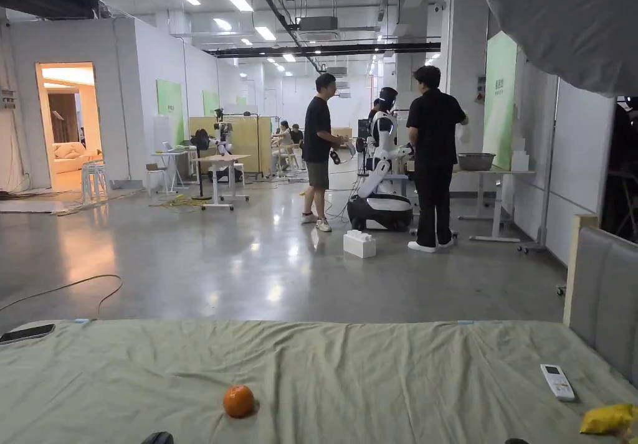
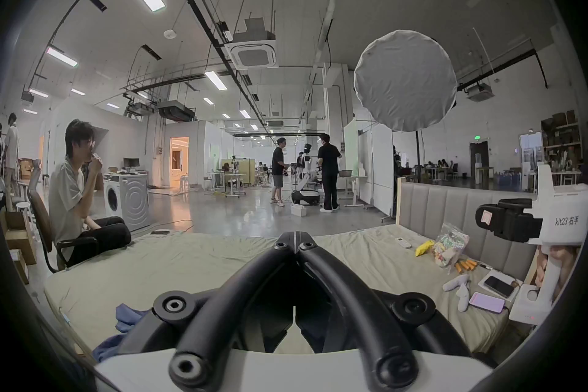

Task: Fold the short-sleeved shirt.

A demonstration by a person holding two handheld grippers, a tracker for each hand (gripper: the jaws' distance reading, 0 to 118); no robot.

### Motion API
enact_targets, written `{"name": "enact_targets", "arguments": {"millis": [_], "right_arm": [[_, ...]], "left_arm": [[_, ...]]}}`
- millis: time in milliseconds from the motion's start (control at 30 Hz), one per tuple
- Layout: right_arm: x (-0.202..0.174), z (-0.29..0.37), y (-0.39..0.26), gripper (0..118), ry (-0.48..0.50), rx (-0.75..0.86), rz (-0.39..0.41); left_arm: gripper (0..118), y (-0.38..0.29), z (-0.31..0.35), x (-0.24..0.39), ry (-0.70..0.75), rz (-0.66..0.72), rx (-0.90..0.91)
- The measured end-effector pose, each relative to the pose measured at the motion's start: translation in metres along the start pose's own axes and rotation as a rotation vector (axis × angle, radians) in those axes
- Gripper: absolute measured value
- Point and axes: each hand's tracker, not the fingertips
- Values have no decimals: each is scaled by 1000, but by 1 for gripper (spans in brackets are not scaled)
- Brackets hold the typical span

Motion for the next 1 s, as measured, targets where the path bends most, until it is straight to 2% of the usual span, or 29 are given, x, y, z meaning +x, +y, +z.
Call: {"name": "enact_targets", "arguments": {"millis": [433,967,1000], "right_arm": [[-4,-1,-1,0,-13,8,30],[0,2,3,0,-17,33,15],[0,2,5,0,-21,38,36]], "left_arm": [[0,0,-5,0,3,-18,-6],[0,5,-9,-3,16,-41,-16],[0,7,-9,-3,19,-54,-16]]}}
